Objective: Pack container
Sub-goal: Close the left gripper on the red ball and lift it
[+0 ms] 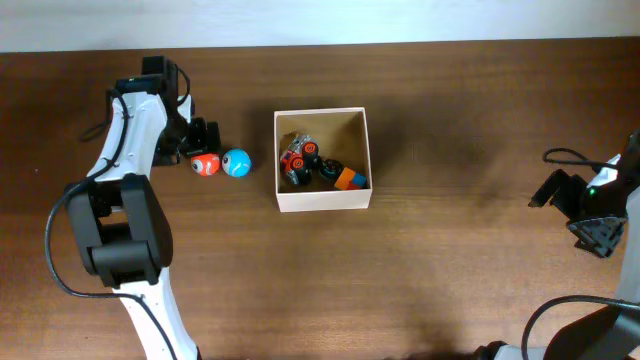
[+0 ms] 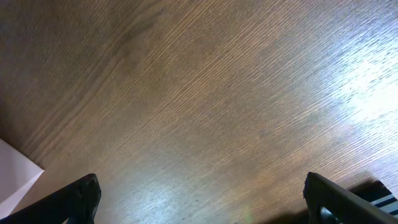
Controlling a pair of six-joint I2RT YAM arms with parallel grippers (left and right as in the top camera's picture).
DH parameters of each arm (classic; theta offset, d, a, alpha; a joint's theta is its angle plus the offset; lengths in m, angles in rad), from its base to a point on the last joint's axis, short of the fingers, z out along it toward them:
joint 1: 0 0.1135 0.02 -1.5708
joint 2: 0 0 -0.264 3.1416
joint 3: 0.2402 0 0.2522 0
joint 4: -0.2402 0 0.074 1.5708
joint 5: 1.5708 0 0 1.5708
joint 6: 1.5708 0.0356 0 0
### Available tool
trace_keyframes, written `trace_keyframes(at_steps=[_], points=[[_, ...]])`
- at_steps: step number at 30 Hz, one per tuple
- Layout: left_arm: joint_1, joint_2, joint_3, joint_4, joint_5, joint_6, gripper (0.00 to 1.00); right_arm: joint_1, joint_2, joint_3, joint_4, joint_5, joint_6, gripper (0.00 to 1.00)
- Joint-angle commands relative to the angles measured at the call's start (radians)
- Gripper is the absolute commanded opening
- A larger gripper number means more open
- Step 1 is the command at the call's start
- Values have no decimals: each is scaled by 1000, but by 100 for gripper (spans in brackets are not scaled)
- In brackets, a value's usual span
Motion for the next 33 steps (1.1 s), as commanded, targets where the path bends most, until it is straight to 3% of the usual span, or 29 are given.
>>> trace_keyframes(at_steps=[1,30,33], points=[[-3,11,8,7,-18,-15,99,-7,6,1,3,-6,-10,99],[-7,73,13,44,-14,29,100,-7,6,1,3,-6,-10,99],[-7,72,18,42,-14,29,81,-7,6,1,3,-6,-10,99]])
